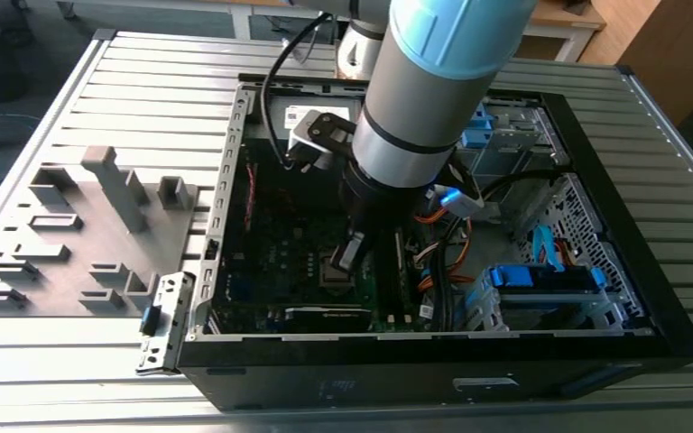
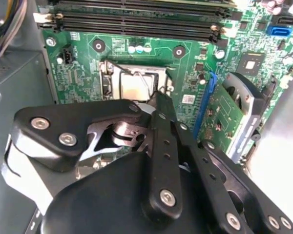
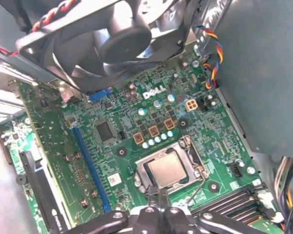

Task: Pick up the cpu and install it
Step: 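Install the first cpu locking lever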

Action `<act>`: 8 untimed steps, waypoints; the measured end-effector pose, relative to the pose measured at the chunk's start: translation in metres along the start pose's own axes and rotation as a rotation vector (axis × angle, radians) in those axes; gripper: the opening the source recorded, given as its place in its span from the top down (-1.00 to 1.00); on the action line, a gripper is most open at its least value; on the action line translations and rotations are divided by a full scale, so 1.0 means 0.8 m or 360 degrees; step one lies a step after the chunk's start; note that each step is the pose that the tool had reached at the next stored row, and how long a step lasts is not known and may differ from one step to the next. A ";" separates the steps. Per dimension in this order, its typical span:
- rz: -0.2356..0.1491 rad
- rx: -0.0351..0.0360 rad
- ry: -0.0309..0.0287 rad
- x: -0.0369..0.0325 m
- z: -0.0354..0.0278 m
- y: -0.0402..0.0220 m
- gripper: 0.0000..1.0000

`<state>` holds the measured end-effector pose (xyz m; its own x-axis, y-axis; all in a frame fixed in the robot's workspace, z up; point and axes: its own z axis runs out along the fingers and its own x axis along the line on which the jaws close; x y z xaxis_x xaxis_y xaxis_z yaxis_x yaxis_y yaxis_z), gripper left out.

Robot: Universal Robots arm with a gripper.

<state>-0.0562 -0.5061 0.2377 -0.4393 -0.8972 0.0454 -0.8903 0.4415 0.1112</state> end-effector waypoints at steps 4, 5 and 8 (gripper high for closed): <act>-0.0004 -0.0015 -0.00291 -0.0004 -0.0002 0.0002 0.79; -0.0006 -0.0020 -0.00407 -0.0004 -0.0002 0.0002 0.79; -0.0011 -0.0040 -0.00805 -0.0005 -0.0001 0.0002 0.79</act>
<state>-0.0562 -0.5056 0.2378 -0.4392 -0.8984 -0.0056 -0.8904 0.4344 0.1361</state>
